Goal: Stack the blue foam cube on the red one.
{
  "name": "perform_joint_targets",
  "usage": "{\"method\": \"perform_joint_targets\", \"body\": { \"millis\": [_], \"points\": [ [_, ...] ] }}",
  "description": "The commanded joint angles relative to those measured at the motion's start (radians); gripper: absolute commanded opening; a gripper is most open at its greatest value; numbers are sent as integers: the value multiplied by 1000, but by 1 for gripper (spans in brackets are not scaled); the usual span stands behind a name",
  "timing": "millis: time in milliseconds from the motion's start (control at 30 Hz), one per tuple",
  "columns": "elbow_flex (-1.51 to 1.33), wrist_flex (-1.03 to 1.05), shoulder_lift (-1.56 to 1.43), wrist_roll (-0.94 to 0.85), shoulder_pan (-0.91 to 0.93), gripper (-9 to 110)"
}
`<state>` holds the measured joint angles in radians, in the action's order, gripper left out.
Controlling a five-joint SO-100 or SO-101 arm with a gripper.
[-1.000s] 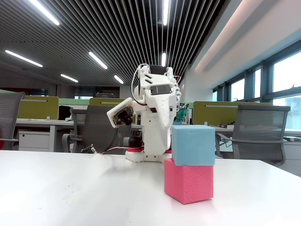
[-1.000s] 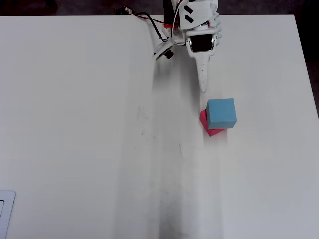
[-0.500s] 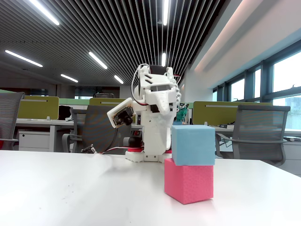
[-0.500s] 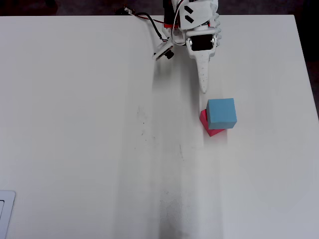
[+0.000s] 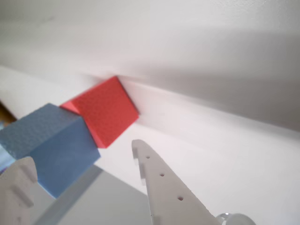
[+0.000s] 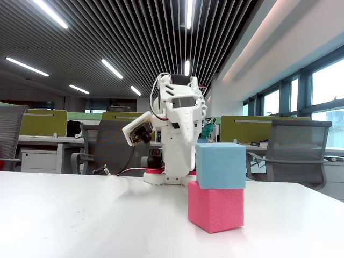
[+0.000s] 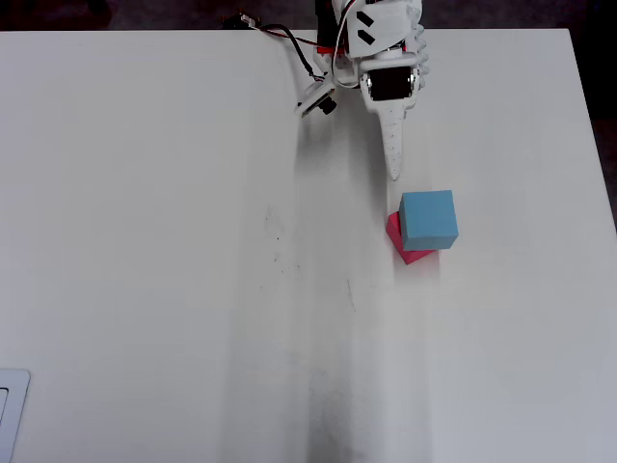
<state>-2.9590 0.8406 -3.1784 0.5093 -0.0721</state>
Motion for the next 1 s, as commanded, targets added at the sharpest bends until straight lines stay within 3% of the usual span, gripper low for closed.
{"method": "perform_joint_targets", "body": {
  "millis": [0, 967],
  "points": [
    [44, -6, -5, 2, -14, 22],
    [37, -26, -5, 3, -29, 24]
  ]
}}
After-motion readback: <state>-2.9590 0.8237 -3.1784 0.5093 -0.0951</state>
